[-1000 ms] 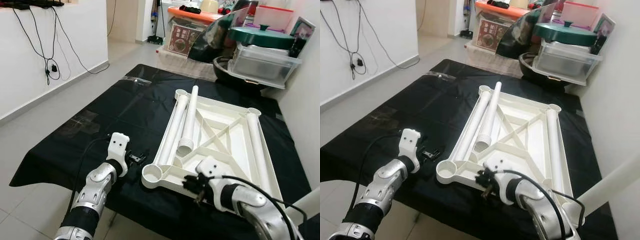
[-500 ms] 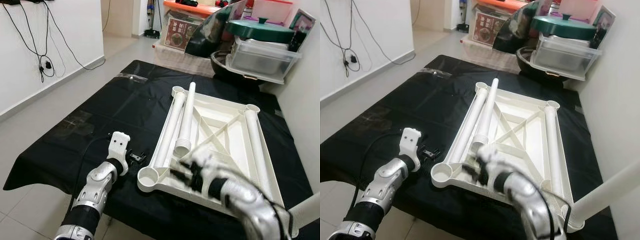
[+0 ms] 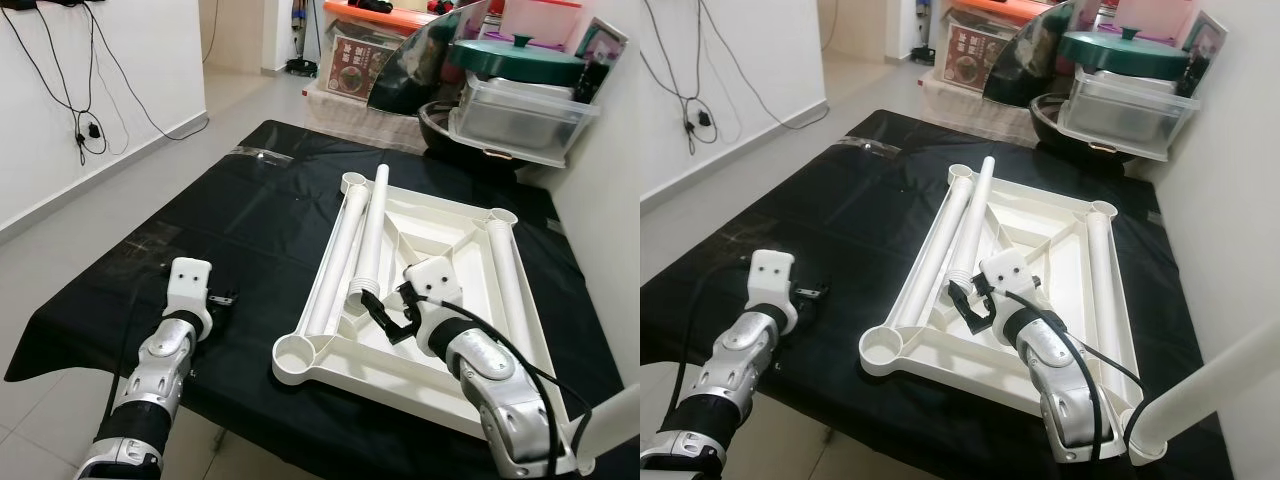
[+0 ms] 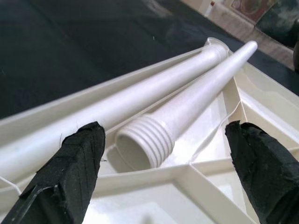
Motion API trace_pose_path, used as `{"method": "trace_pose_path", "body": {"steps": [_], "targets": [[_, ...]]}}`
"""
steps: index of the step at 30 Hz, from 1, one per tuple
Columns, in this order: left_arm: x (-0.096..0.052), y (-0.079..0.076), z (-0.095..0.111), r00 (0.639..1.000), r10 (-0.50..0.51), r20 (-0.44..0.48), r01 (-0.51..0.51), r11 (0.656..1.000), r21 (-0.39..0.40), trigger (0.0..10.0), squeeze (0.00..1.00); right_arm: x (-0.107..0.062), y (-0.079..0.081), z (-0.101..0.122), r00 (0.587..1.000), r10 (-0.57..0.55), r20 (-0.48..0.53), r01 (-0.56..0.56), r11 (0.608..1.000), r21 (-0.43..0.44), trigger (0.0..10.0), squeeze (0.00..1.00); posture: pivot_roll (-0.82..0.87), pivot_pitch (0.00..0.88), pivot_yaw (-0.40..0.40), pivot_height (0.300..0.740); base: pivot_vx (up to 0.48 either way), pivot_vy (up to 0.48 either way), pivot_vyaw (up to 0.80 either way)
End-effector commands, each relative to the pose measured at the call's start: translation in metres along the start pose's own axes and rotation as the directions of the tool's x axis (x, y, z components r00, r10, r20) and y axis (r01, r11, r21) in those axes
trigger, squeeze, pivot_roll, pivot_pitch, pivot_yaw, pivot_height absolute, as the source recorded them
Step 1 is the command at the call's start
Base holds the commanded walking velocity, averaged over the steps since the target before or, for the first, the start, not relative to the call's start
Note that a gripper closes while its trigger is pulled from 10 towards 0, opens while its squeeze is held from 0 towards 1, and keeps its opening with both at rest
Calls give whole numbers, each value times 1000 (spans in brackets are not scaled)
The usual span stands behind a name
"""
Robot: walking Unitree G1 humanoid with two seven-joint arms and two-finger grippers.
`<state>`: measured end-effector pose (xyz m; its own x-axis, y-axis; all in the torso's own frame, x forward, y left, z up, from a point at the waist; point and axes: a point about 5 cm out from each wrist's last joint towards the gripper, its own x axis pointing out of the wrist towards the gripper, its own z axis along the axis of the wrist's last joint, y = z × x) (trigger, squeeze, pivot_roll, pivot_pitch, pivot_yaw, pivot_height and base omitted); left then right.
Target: Building children table
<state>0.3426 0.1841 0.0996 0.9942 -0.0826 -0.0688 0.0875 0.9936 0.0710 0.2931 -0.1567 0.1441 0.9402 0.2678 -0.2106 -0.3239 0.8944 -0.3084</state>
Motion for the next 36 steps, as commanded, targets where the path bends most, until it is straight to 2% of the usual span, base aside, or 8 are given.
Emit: {"method": "trace_pose_path", "body": {"steps": [1, 2, 8, 14, 16, 19, 26, 36], "targets": [[0, -2, -4, 1000, -3, -16, 4, 1000, 11, 10000, 0, 2, -5, -6, 999, -38, -29, 37, 999, -29, 10000, 1000, 139, 0, -137, 740, 0, 0, 0], [0, -3, -3, 1000, -3, -13, 3, 1000, 10, 10000, 0, 8, -9, -8, 996, -79, -44, 76, 996, -51, 10000, 47, 146, 0, -140, 740, 0, 0, 0], [1, -6, -3, 1000, -1, -9, 1, 1000, 9, 10000, 0, 17, -14, -7, 990, -133, -53, 128, 988, -86, 10000, 0, 155, 0, -143, 740, 0, 0, 0], [3, -7, -2, 1000, 7, -5, -7, 1000, 10, 10000, 0, 40, -1, -5, 993, -94, -73, 80, 983, -167, 10000, 0, 173, 0, -158, 740, 0, 0, 0], [3, -7, -2, 1000, 7, -5, -7, 1000, 10, 10000, 0, 40, -1, -5, 993, -94, -73, 80, 983, -167, 10000, 0, 173, 0, -158, 740, 0, 0, 0], [4, -7, -1, 1000, 12, -1, -12, 1000, 8, 10000, 0, 44, 10, -7, 996, -22, -88, 6, 982, -187, 10000, 0, 175, 0, -161, 740, 0, 0, 0], [3, -8, -3, 1000, 10, -3, -9, 1000, 6, 10000, 0, 44, 14, -14, 993, 22, -120, -49, 973, -225, 10000, 0, 176, 0, -162, 740, 0, 0, 0], [5, -11, -2, 1000, 1, -2, -1, 1000, 7, 10000, 0, 54, 3, -20, 985, -53, -163, -4, 943, -334, 10000, 0, 173, 0, -162, 740, 0, 0, 0]]}}
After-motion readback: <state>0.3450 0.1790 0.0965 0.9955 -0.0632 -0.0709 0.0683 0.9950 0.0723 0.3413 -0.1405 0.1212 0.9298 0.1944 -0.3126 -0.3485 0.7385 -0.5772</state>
